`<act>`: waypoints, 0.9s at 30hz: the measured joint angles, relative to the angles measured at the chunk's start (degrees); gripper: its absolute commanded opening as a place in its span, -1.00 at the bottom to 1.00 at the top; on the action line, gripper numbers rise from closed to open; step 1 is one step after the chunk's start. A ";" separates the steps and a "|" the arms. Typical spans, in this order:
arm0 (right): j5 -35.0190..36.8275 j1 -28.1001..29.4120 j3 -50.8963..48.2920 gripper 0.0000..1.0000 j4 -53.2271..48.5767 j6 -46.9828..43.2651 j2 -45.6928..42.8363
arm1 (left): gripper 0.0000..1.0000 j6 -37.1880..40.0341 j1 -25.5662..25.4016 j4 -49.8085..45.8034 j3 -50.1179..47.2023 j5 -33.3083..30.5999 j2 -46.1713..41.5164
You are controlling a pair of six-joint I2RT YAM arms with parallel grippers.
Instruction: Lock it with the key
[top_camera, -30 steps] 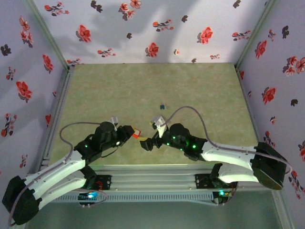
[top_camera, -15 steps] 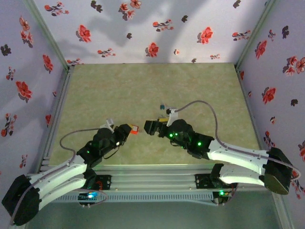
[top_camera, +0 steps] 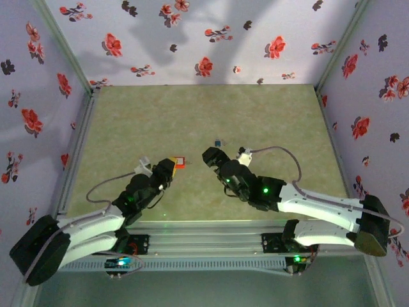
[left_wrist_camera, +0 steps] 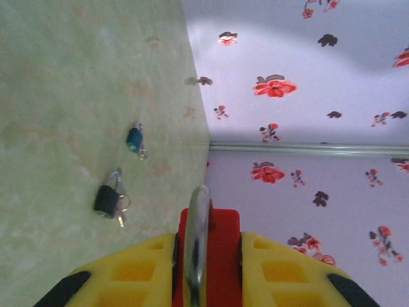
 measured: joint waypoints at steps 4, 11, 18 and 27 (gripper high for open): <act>1.01 0.24 0.09 0.97 -0.17 3.98 2.38 | -1.00 -1.29 -0.52 7.30 0.00 -0.68 5.55; 0.85 0.26 1.29 0.72 0.81 6.93 7.52 | -1.00 -3.50 -1.40 16.37 0.00 -0.81 13.42; 0.44 0.26 2.16 0.50 3.50 8.11 9.99 | -1.00 -4.42 -2.54 19.23 0.76 -0.76 16.09; -0.02 0.24 2.23 0.24 6.60 9.05 12.17 | -1.00 -5.07 -3.54 21.24 1.64 -0.61 17.86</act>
